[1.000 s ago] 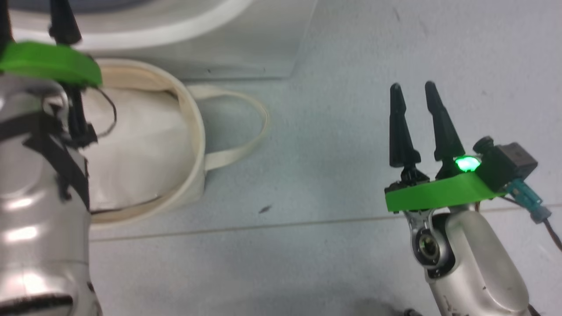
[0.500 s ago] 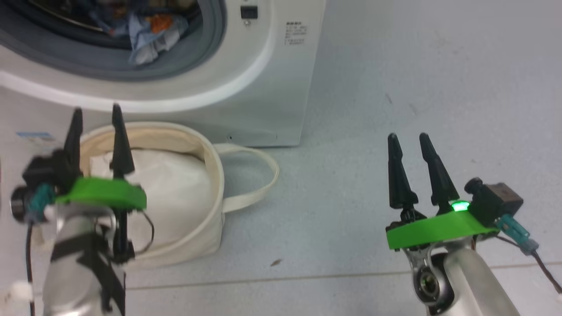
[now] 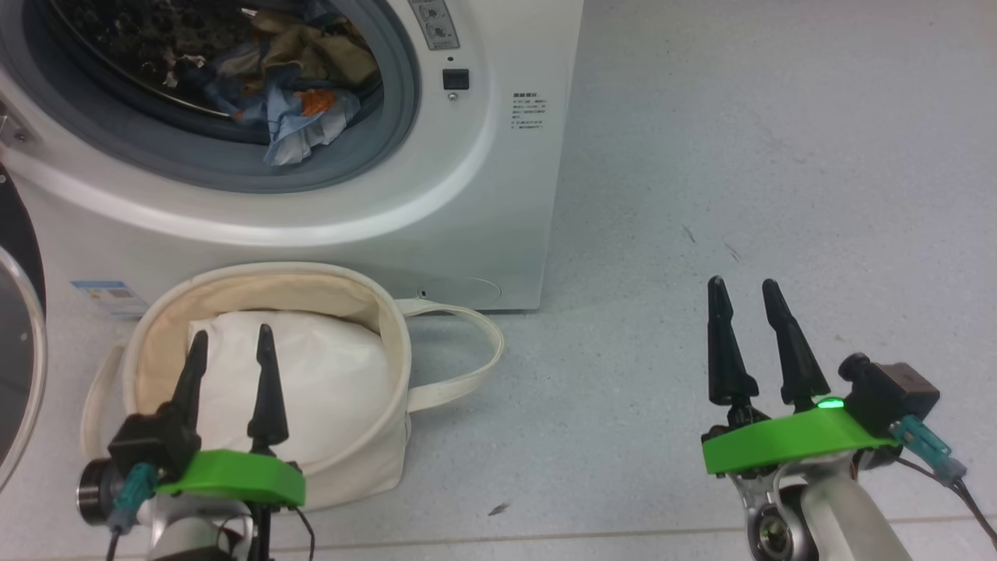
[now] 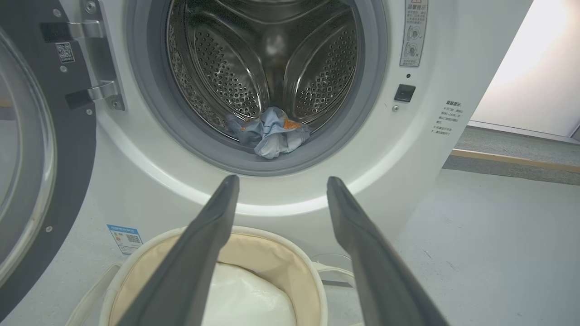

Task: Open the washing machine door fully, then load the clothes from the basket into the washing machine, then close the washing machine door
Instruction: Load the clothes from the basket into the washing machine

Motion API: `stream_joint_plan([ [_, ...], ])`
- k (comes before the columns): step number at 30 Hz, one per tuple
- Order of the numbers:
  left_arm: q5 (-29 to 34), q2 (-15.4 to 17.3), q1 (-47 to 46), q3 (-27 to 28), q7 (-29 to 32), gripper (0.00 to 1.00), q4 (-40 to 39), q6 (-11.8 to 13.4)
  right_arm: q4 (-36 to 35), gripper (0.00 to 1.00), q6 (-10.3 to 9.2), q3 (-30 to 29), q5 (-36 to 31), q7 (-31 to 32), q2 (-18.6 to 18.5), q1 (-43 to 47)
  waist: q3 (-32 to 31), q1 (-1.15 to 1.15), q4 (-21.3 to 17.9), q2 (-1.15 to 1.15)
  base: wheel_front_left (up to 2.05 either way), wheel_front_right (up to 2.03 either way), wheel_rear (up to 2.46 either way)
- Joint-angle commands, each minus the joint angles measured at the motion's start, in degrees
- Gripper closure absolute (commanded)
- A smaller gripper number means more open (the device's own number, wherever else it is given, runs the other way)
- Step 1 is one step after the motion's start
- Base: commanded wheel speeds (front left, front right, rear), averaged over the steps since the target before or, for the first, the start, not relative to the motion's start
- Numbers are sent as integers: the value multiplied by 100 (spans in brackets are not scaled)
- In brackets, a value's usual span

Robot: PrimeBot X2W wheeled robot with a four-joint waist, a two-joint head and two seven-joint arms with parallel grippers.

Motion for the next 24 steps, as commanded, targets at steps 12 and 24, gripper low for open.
stream_joint_plan([
  [12,82,84,67,-256,-27,0,-358,333,-161,0,1,150,18,-70,21,-8,5,1,-32,0,0,0,0],
  [24,12,83,31,-324,-27,0,-294,345,-138,0,1,157,11,-70,21,-34,90,1,-69,0,0,0,0],
])
